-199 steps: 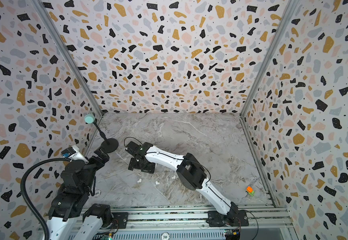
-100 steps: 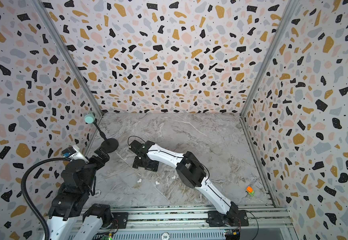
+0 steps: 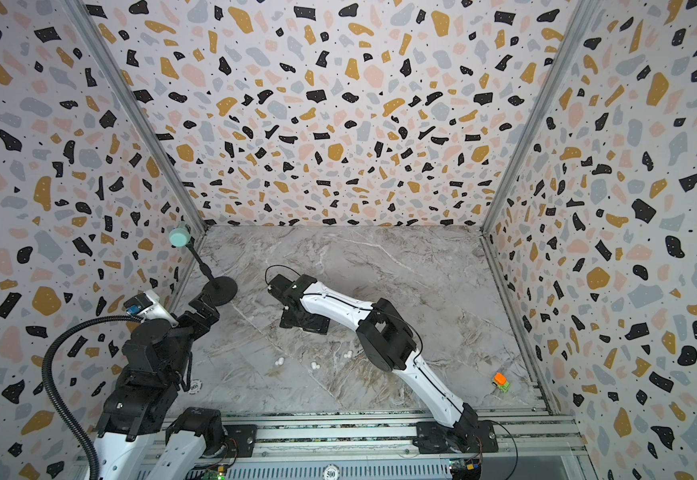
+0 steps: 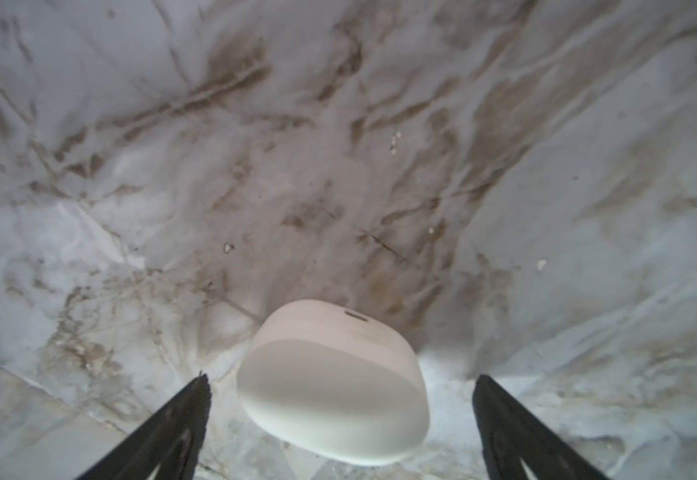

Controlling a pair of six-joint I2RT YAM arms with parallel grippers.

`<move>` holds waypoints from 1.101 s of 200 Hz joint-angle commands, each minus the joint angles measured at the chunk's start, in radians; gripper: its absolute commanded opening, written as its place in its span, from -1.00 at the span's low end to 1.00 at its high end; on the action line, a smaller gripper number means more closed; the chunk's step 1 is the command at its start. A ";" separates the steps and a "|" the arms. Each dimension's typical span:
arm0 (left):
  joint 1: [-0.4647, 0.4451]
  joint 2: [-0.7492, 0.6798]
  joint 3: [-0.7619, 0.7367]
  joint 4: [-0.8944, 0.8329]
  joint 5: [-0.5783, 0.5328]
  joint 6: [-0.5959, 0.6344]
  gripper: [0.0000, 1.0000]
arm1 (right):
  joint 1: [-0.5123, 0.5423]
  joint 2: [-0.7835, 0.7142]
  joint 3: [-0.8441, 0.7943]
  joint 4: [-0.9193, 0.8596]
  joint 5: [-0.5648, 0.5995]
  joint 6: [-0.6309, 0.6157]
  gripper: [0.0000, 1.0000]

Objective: Insert the wireless bluetooth earbuds into the charging case

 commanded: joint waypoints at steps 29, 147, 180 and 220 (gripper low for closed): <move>-0.002 -0.005 -0.011 0.036 0.001 0.000 1.00 | 0.041 -0.089 0.033 -0.108 0.028 0.031 0.98; -0.002 -0.014 -0.011 0.036 0.008 0.001 1.00 | -0.005 0.008 0.144 -0.137 -0.012 0.098 0.92; -0.002 -0.016 -0.012 0.038 0.011 0.001 1.00 | -0.008 0.033 0.164 -0.141 -0.013 0.097 0.89; -0.002 -0.017 -0.012 0.039 0.012 0.001 1.00 | -0.016 0.055 0.167 -0.143 -0.013 0.098 0.84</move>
